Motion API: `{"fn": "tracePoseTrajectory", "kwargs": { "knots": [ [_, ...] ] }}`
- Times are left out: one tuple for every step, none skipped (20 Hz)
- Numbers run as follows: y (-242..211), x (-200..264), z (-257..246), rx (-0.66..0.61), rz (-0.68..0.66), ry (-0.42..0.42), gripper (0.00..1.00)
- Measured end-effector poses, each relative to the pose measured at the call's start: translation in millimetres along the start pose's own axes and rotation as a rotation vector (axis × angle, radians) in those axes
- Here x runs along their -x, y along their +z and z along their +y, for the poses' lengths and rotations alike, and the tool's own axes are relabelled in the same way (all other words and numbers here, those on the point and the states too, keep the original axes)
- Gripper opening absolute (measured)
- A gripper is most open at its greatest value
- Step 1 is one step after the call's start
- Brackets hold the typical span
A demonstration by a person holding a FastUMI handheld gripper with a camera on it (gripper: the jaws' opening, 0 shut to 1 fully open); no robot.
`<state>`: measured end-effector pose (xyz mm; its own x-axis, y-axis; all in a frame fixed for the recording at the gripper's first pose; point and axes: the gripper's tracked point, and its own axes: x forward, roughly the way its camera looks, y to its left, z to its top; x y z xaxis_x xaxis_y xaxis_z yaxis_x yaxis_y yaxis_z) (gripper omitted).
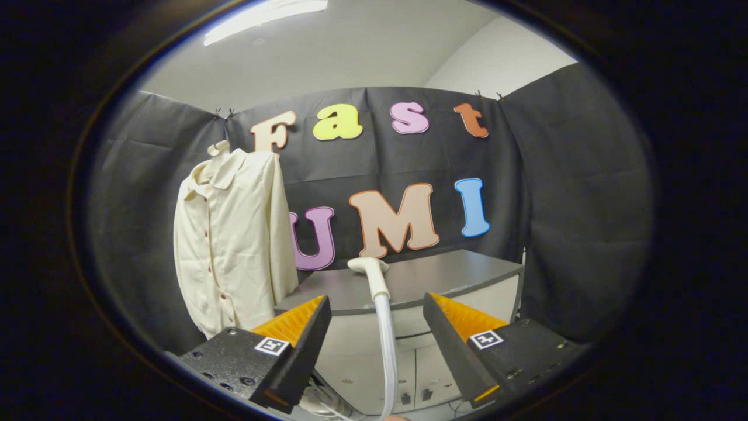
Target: Iron the clothes twice with a garment steamer, once on the left side and once on the right side.
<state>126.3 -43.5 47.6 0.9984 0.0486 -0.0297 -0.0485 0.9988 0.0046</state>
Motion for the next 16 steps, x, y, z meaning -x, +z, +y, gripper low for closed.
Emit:
{"fn": "tracePoseTrajectory", "kwargs": {
  "knots": [
    [0, -11, -1, 0.004, 0.010, -0.004, 0.97],
    [1, -26, 0, 0.008, 0.024, -0.004, 0.97],
    [-1, -41, 1, 0.014, 0.049, -0.001, 0.97],
    [4, -56, 3, 0.009, 0.056, 0.005, 0.97],
    [4, -71, 4, 0.011, 0.077, 0.009, 0.96],
    [5, -87, 5, 0.014, 0.090, 0.018, 0.97],
    [9, -100, 5, 0.020, 0.108, 0.020, 0.97],
    [13, -114, 3, 0.018, 0.111, 0.017, 0.97],
    [16, -127, 4, 0.025, 0.115, 0.022, 0.97],
    [20, -141, 6, 0.032, 0.123, 0.025, 0.97],
    [22, -156, 5, 0.035, 0.146, 0.026, 0.96],
    [25, -168, 7, 0.031, 0.161, 0.031, 0.97],
    [26, -181, 10, 0.026, 0.185, 0.038, 0.97],
    [24, -193, 12, 0.025, 0.214, 0.042, 0.97],
    [18, -204, 12, 0.025, 0.266, 0.038, 0.97],
    [13, -213, 12, 0.023, 0.305, 0.040, 0.97]
  ]
}}
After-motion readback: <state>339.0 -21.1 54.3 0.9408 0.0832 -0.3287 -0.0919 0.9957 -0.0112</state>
